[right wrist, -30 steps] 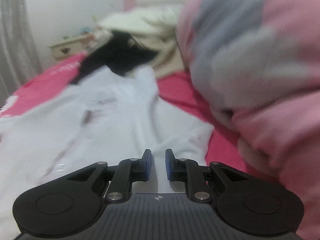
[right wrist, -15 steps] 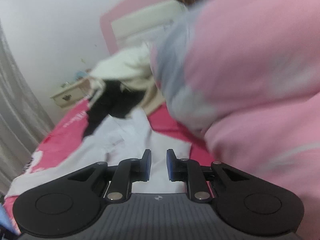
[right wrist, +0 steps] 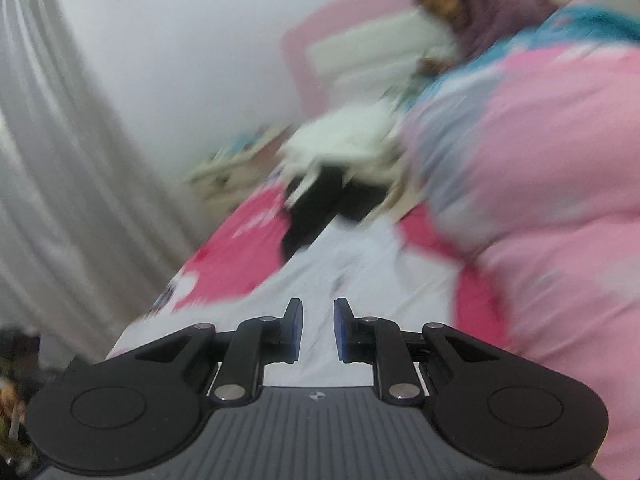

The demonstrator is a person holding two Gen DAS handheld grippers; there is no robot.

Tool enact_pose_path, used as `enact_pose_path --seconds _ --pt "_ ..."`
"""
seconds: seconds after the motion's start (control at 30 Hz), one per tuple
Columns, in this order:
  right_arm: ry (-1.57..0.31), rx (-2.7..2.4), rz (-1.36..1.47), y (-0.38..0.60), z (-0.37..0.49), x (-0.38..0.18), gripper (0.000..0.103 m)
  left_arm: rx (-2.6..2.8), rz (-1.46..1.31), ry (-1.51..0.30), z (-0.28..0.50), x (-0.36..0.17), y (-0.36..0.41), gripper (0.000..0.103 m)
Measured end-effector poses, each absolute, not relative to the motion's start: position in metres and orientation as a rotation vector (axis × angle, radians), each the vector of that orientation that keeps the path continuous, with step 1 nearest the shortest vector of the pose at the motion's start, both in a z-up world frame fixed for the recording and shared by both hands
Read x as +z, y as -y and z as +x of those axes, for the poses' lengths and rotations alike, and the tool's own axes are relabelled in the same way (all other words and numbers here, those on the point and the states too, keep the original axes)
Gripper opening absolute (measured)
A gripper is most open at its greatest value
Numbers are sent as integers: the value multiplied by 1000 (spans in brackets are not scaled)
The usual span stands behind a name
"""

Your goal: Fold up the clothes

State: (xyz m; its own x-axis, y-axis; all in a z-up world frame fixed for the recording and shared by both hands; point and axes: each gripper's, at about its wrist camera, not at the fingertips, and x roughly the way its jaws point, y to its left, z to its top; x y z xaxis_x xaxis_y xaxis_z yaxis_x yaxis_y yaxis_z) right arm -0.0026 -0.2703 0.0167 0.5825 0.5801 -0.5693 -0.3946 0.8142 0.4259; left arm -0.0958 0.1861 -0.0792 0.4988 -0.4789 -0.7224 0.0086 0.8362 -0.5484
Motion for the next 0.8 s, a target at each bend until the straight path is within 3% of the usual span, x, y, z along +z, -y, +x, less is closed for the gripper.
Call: enact_pose_path --seconds 0.23,0.37,0.57,0.8 --pt "-989 832 62 136 -24 -71 19 156 -715 -899 -99 -94 -262 37" --pt "-1040 890 -73 90 -48 -100 19 373 -989 -806 -91 -112 -330 40" --pt "-1077 878 -59 82 -48 -103 19 637 -1292 -676 -79 -154 -402 41" --pt "-1068 819 -47 92 -44 -98 19 913 -1511 -467 -123 -168 -455 42"
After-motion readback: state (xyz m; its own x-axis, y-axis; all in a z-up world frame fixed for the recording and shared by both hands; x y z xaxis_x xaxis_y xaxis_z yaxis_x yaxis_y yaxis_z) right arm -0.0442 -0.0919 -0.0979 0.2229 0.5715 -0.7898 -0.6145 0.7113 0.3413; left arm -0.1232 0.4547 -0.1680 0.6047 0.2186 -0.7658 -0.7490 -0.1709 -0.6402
